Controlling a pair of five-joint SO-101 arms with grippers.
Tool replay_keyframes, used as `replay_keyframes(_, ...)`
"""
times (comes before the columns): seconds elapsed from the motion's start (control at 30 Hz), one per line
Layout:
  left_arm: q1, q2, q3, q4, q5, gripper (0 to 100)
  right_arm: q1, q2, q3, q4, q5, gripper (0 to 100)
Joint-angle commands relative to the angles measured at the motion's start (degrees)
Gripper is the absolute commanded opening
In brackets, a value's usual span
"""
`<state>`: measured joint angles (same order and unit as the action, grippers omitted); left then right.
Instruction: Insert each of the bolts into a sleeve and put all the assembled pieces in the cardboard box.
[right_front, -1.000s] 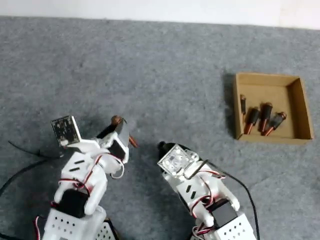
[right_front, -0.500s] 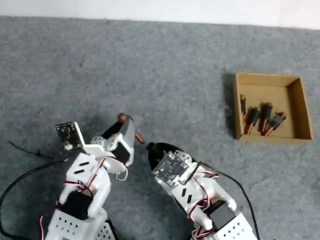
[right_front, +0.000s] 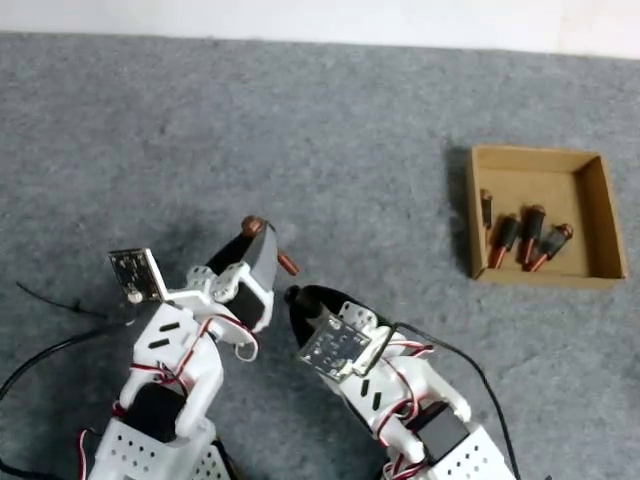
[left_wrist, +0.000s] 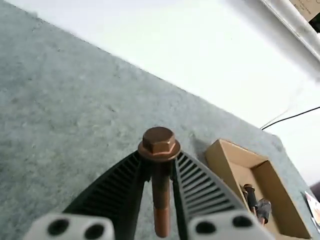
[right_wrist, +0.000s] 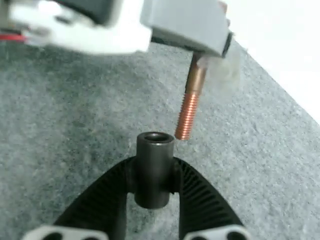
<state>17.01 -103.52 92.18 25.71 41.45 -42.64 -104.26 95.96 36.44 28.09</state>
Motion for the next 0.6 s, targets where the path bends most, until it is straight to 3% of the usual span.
replay_keyframes(0.0, 1.63, -0.75, -5.58, 1.67, 0.0, 0, 0.13, -0.92, 6.46, -2.07, 0.7, 0.5)
replay_keyframes(0.23, 1.54, -0.75, -11.38, 11.96, 4.31, 0, 2.77, -0.92, 6.46, -3.38, 0.53, 0.5)
replay_keyframes(0.57, 5.23, -0.75, -9.8, 12.57, 4.4, 0, 2.77, -0.92, 6.46, -3.38, 0.53, 0.5)
